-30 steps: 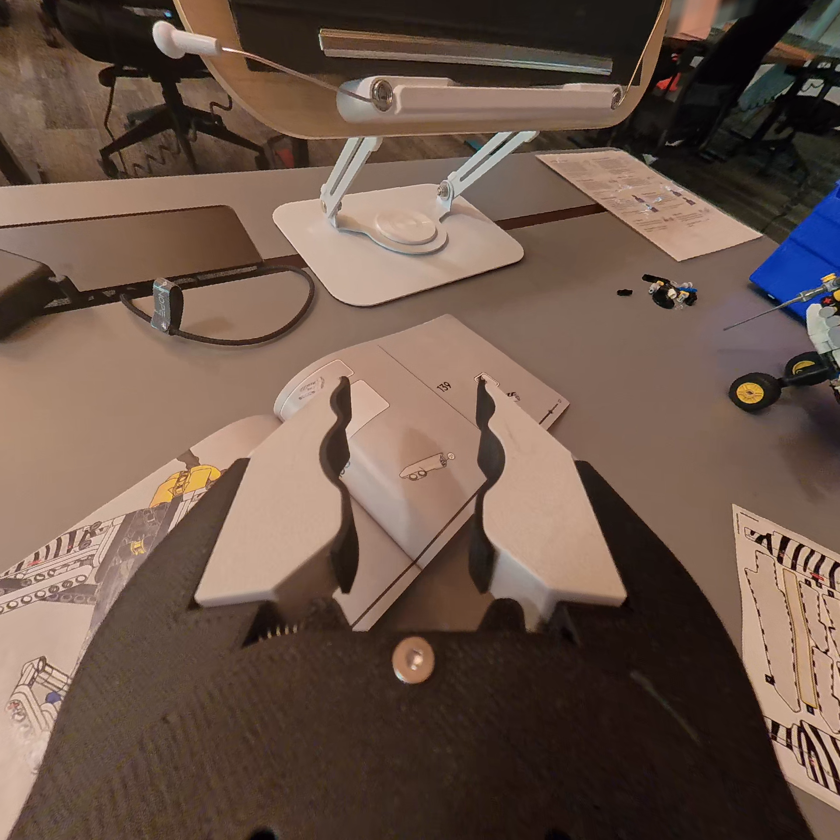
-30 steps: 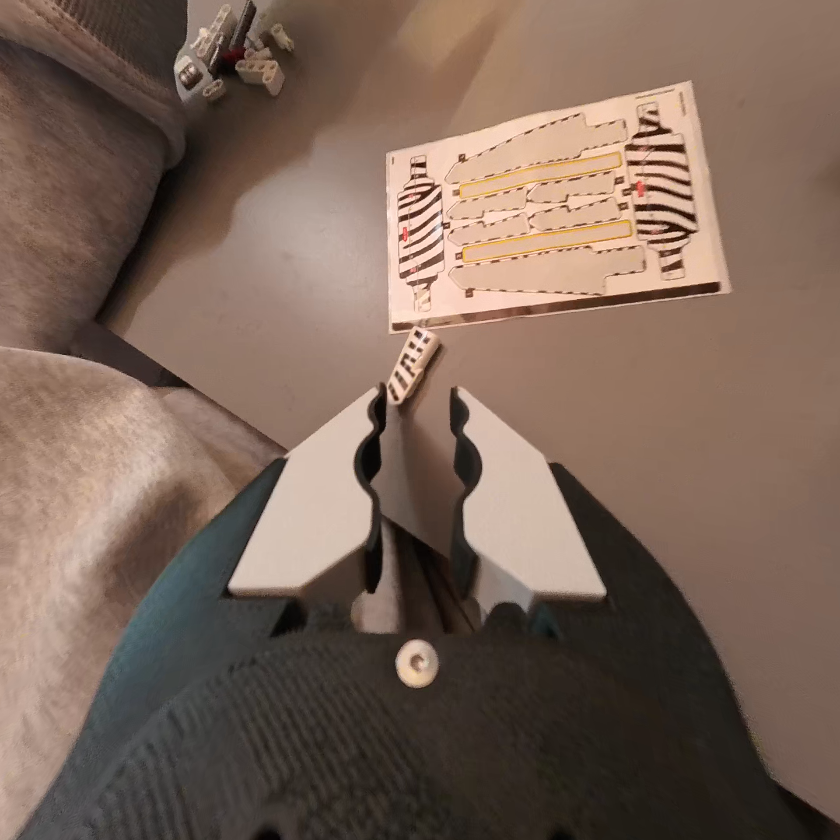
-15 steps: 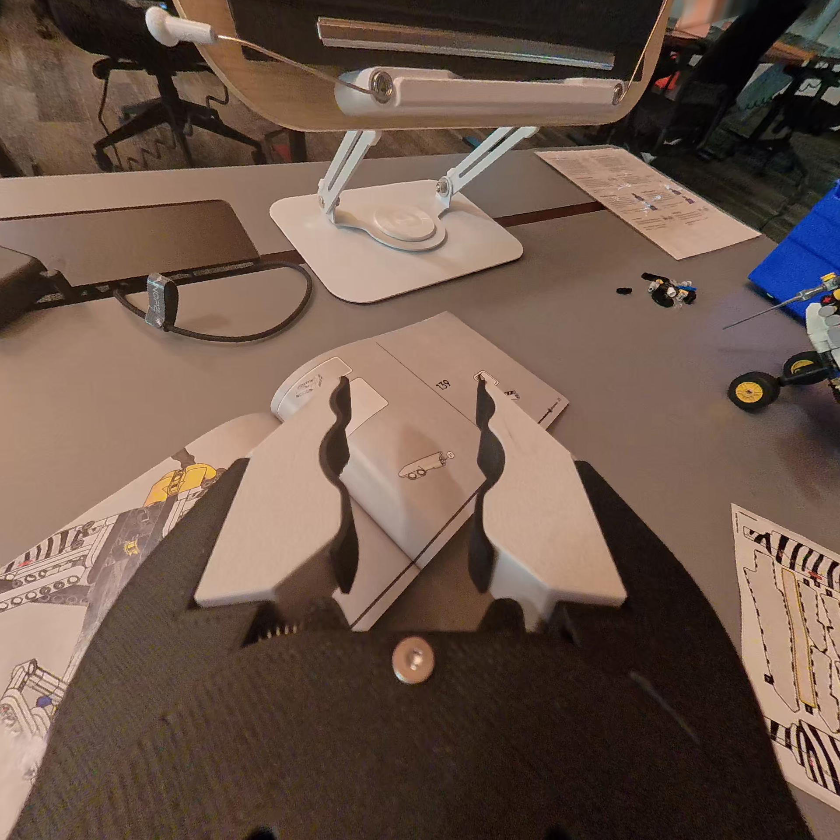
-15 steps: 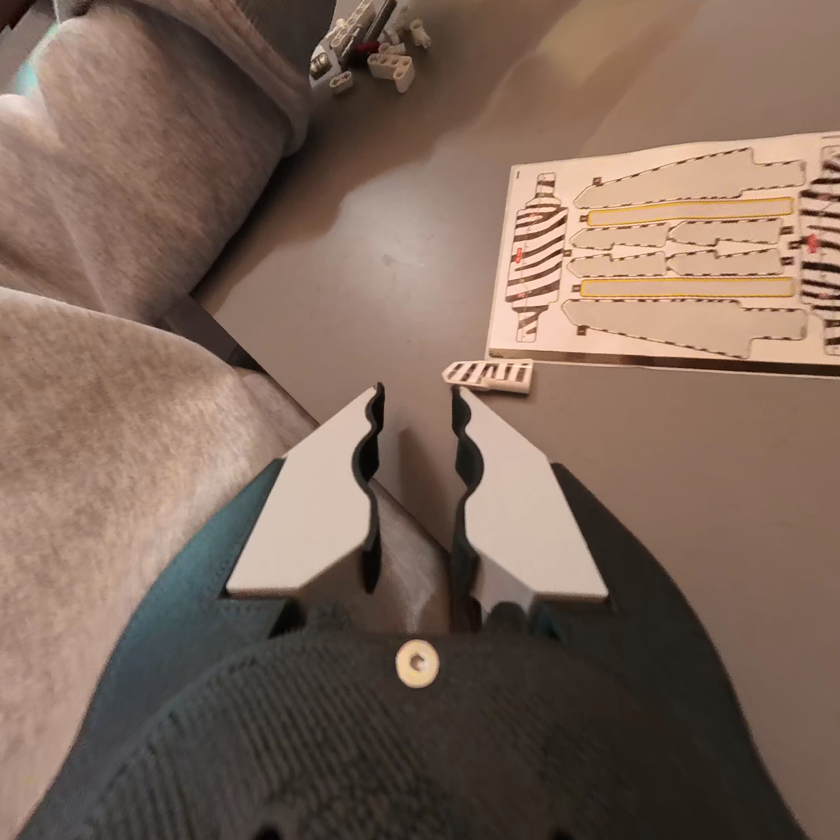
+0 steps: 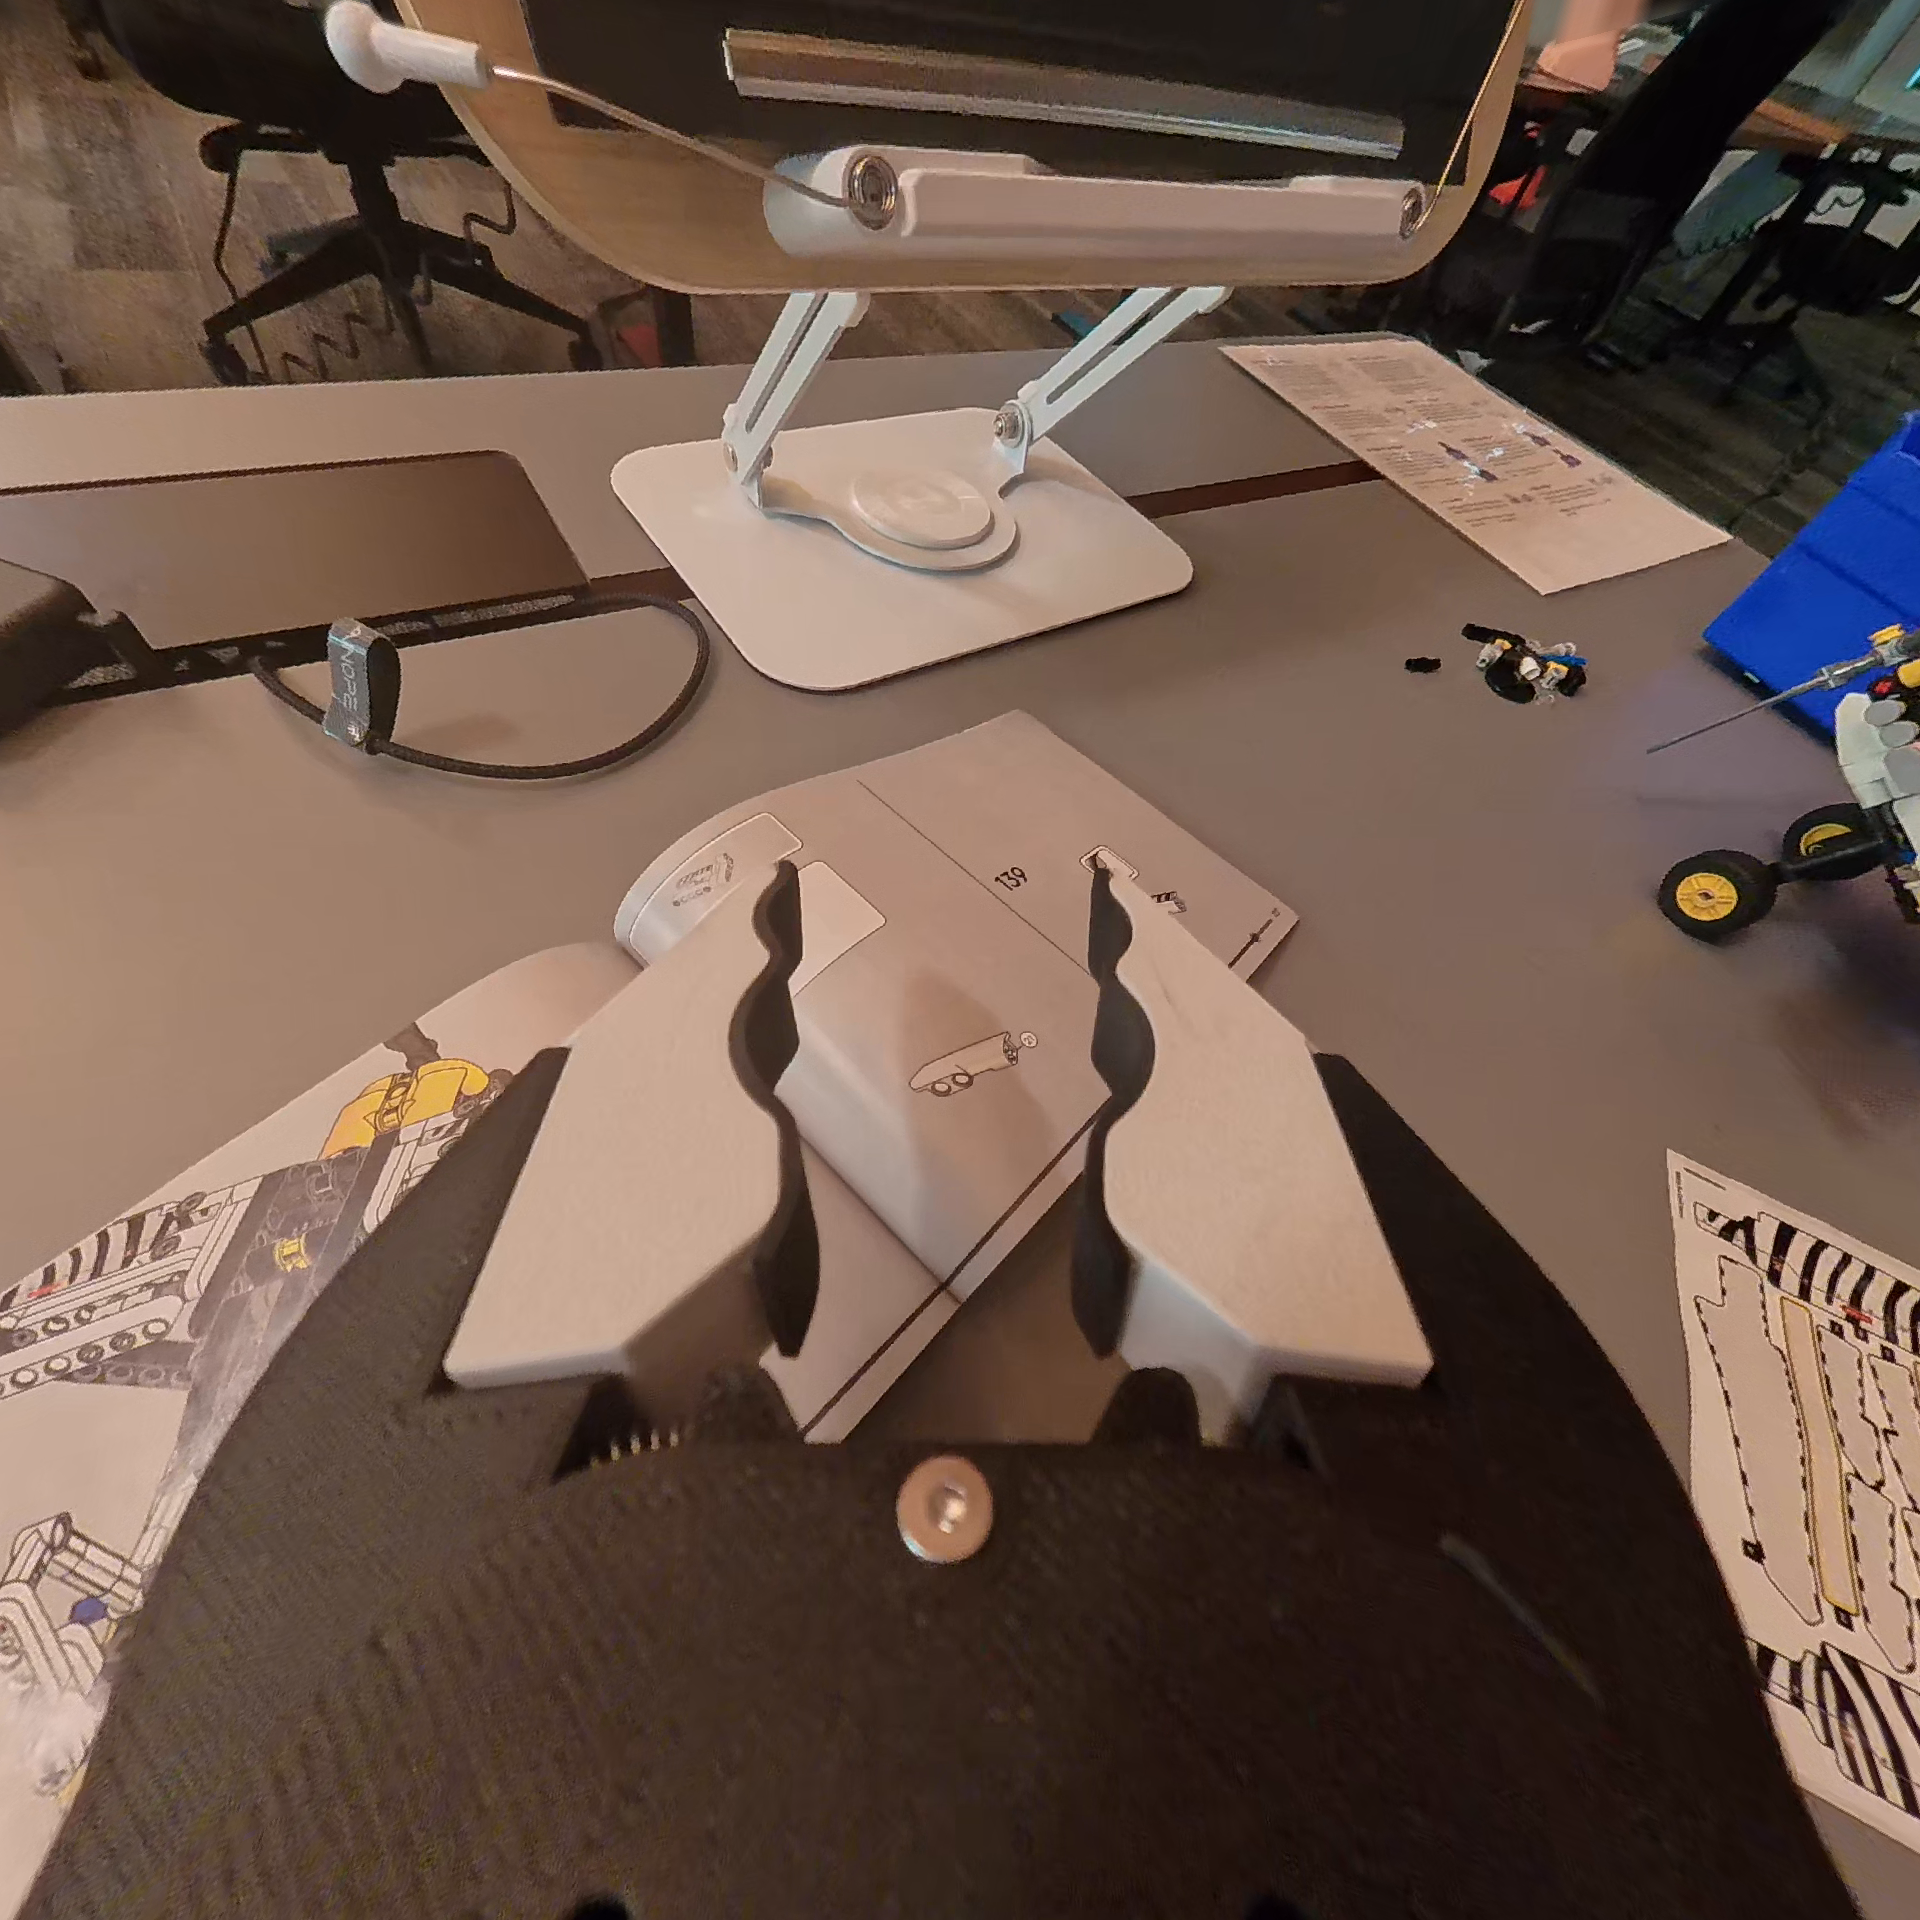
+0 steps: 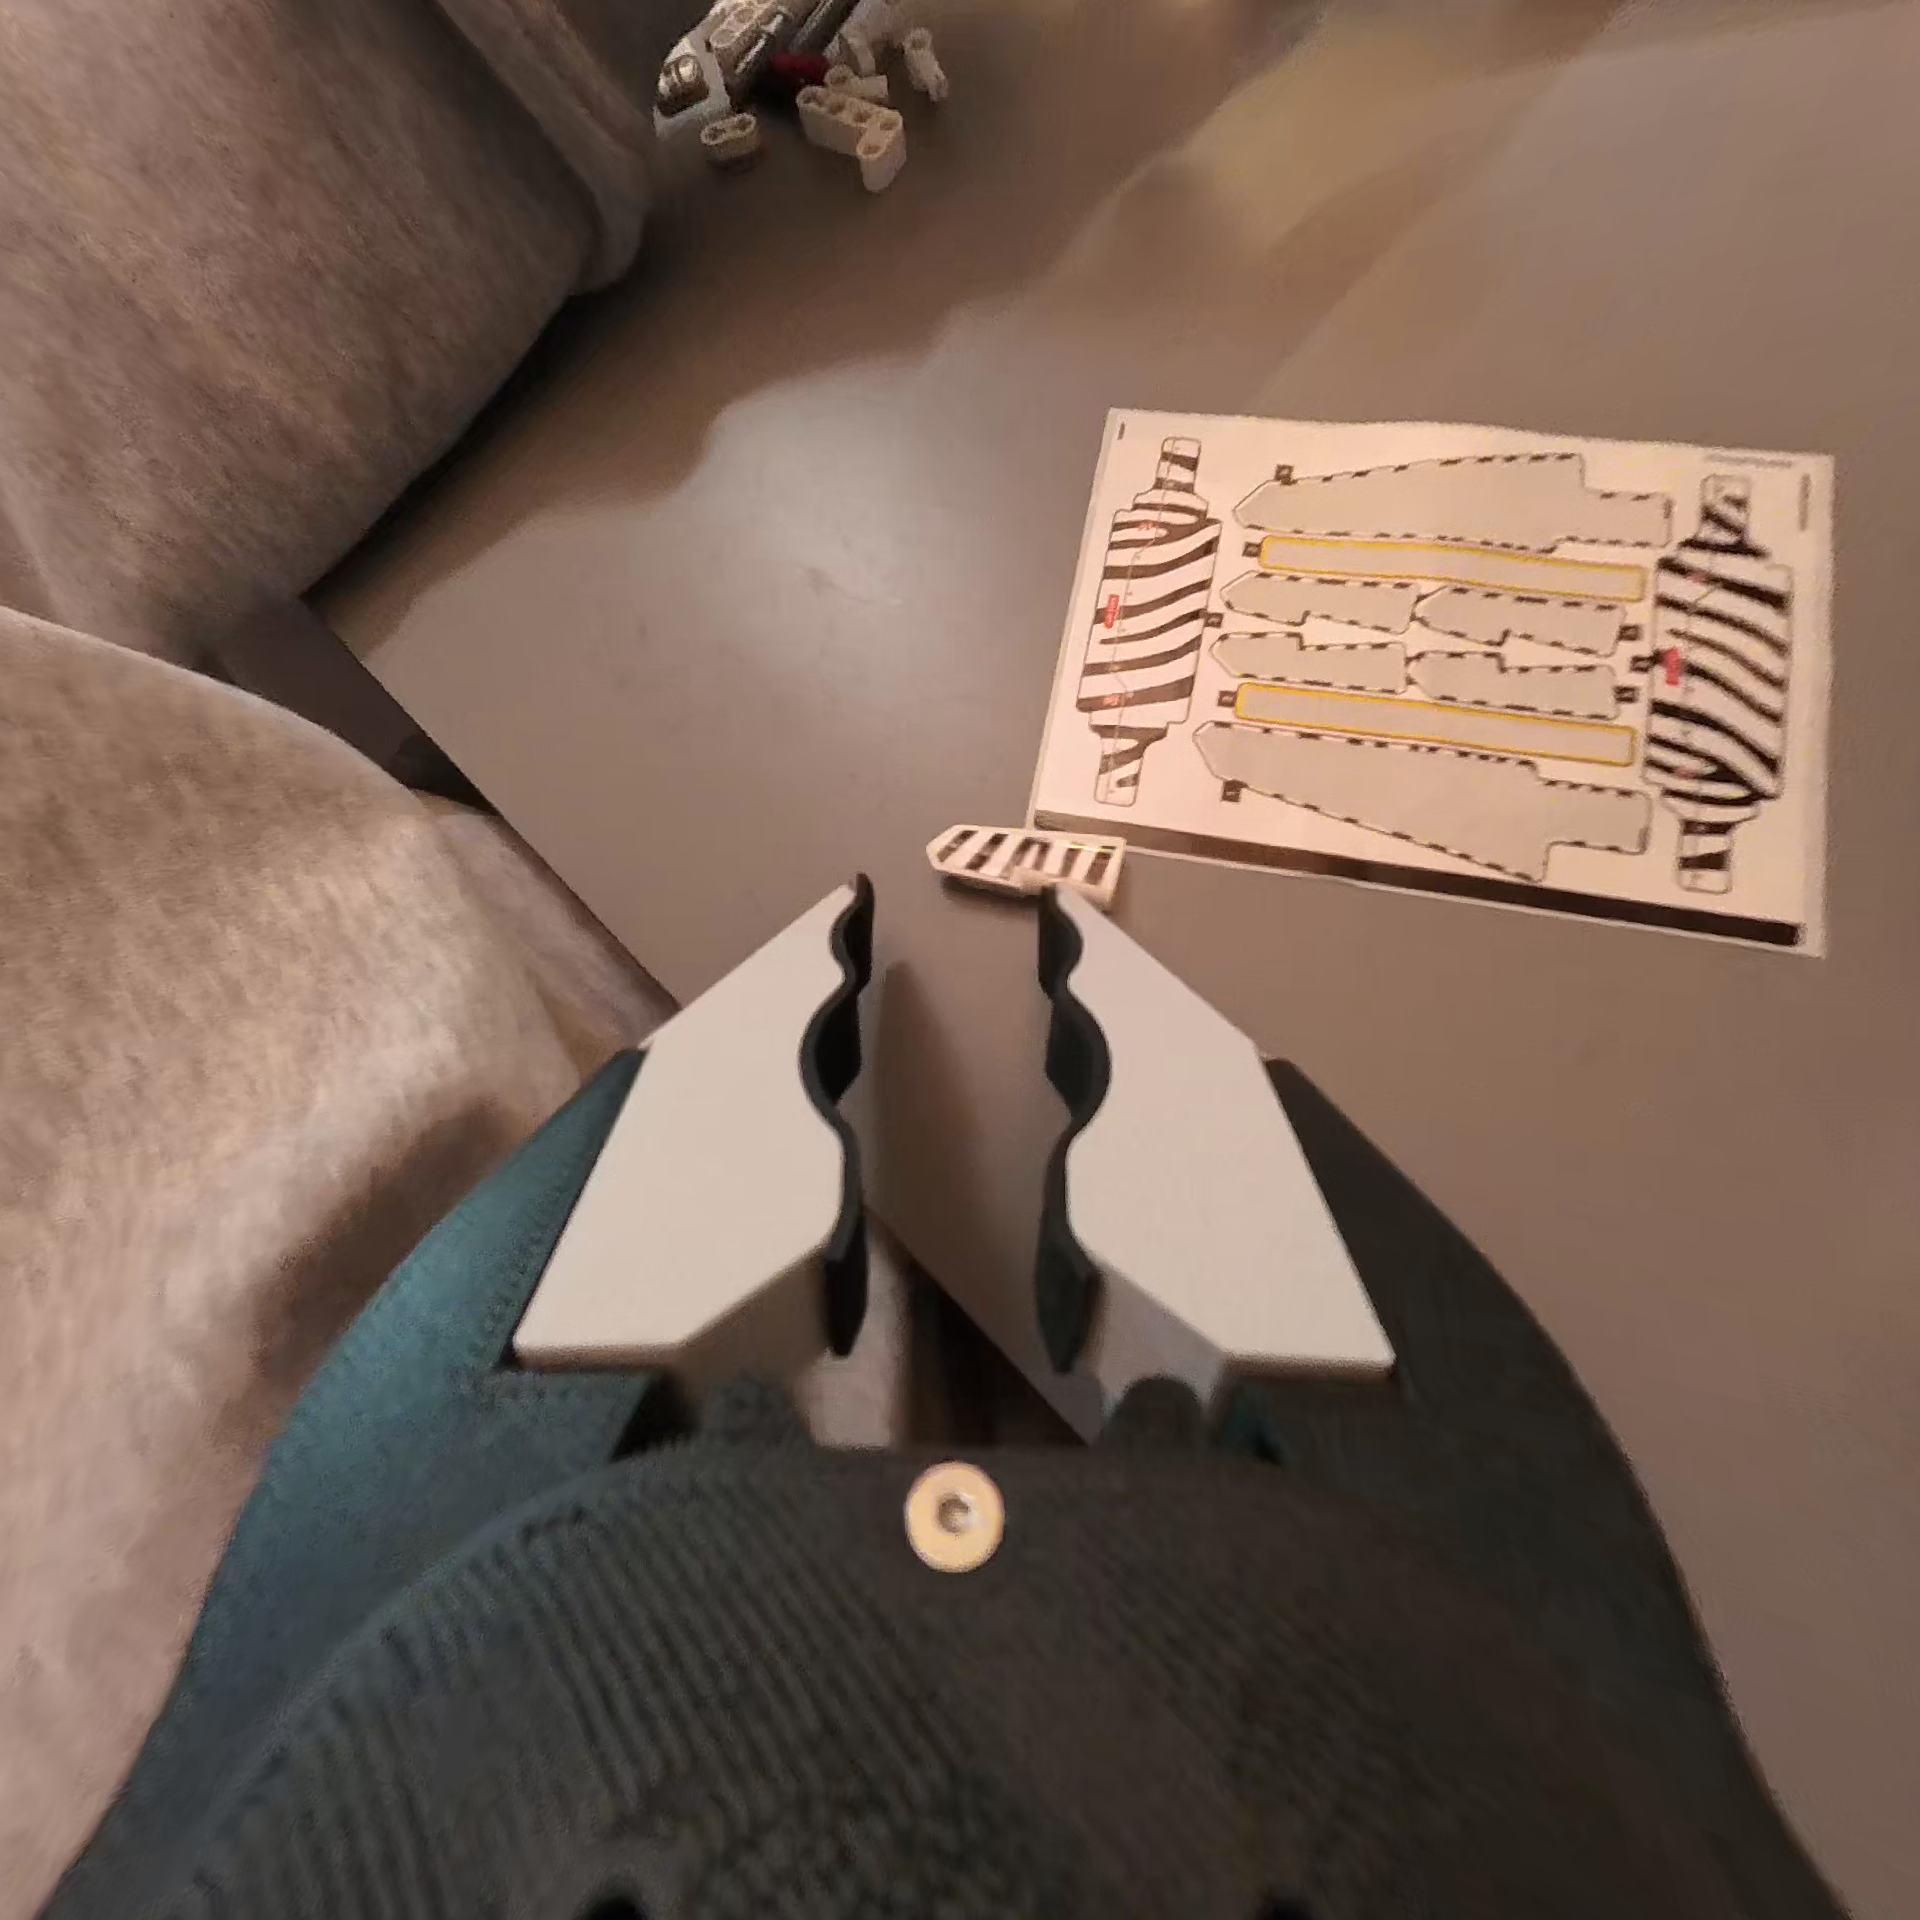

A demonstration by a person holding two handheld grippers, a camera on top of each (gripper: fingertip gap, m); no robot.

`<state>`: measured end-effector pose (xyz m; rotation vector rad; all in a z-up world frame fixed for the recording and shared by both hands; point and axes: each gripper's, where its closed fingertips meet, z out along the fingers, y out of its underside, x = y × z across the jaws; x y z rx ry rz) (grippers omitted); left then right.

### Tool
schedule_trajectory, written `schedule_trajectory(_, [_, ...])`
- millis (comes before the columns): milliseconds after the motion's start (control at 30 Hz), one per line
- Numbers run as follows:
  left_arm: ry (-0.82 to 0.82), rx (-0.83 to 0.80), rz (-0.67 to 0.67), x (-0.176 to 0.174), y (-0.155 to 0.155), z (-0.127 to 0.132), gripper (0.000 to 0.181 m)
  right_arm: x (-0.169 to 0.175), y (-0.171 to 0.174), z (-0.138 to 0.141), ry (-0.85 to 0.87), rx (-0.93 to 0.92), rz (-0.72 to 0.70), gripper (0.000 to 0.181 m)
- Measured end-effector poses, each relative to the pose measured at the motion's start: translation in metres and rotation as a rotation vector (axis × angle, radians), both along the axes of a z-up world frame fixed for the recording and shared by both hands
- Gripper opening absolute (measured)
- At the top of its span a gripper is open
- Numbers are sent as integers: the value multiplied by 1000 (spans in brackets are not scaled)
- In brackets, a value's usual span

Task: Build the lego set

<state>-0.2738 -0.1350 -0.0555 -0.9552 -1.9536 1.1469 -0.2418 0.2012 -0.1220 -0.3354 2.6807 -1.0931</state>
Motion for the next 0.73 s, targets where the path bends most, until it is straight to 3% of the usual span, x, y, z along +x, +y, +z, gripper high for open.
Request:
schedule_trajectory(167, [2, -3, 3, 1, -1, 1, 56, -12, -4, 5, 66, -51, -4, 39])
schedule_trajectory(300, [2, 5, 5, 1, -2, -1, 56, -13, -9, 2, 126, -95, 11, 67])
schedule_trajectory(367, [3, 6, 5, 1, -2, -1, 56, -14, -11, 0, 164, -108, 9, 72])
schedule_trajectory(567, [-2, 5, 2, 0, -1, -2, 56, -14, -16, -7, 181, -96, -5, 69])
schedule_trajectory(733, [-6, 6, 0, 0, -1, -3, 57, -8, -15, -10, 105, -74, 0, 50])
